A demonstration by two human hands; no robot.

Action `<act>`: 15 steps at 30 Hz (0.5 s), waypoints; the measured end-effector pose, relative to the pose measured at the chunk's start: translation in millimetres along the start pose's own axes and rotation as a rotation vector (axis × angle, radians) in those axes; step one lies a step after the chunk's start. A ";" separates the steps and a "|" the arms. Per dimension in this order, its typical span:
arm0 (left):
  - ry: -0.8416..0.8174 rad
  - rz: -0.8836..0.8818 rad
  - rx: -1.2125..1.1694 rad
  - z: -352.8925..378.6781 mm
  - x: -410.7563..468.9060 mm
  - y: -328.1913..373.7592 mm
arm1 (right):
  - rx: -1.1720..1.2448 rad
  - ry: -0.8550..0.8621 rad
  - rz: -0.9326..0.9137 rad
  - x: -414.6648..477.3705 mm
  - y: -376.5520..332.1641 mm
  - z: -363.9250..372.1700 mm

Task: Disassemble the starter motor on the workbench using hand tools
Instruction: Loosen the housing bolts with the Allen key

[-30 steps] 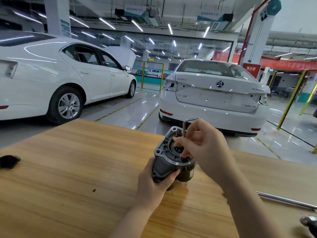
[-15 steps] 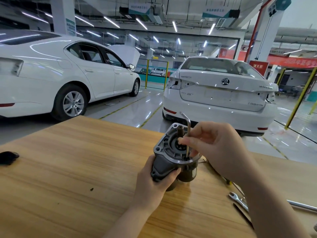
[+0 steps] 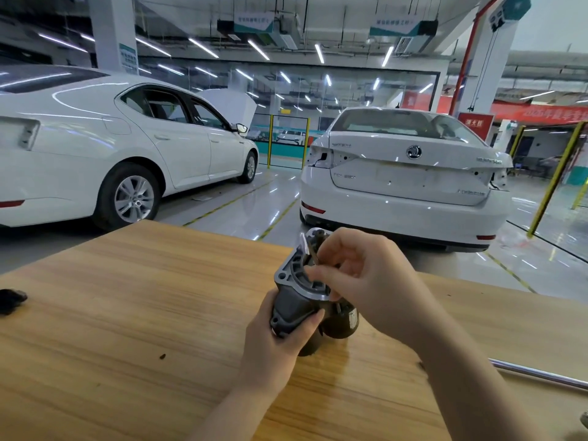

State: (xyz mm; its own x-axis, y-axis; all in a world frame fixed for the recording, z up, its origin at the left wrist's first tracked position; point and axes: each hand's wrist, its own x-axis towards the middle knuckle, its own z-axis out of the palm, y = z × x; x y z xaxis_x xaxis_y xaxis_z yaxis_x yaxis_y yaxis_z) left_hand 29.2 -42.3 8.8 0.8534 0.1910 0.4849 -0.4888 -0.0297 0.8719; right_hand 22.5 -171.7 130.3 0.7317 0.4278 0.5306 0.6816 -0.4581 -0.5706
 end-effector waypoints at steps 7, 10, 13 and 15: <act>-0.017 -0.035 -0.010 -2.6 3.0 -0.3 | 0.073 -0.071 0.035 0.1 0.8 -4.8; -0.022 -0.054 -0.022 -3.9 4.8 -1.0 | 0.131 0.027 0.064 1.5 2.6 -0.2; -0.020 -0.065 -0.026 -4.8 5.8 -1.7 | 0.157 0.125 0.093 3.5 3.8 6.4; -0.026 -0.065 -0.023 -5.9 5.8 -2.0 | 0.155 0.156 0.091 4.6 3.5 9.2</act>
State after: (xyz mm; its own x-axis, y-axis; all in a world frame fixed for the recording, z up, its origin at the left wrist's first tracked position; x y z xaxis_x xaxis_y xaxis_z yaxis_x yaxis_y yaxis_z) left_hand 34.1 -35.4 9.5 0.8878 0.1664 0.4290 -0.4358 0.0049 0.9000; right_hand 28.2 -164.2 124.9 0.7894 0.2595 0.5563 0.6137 -0.3587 -0.7034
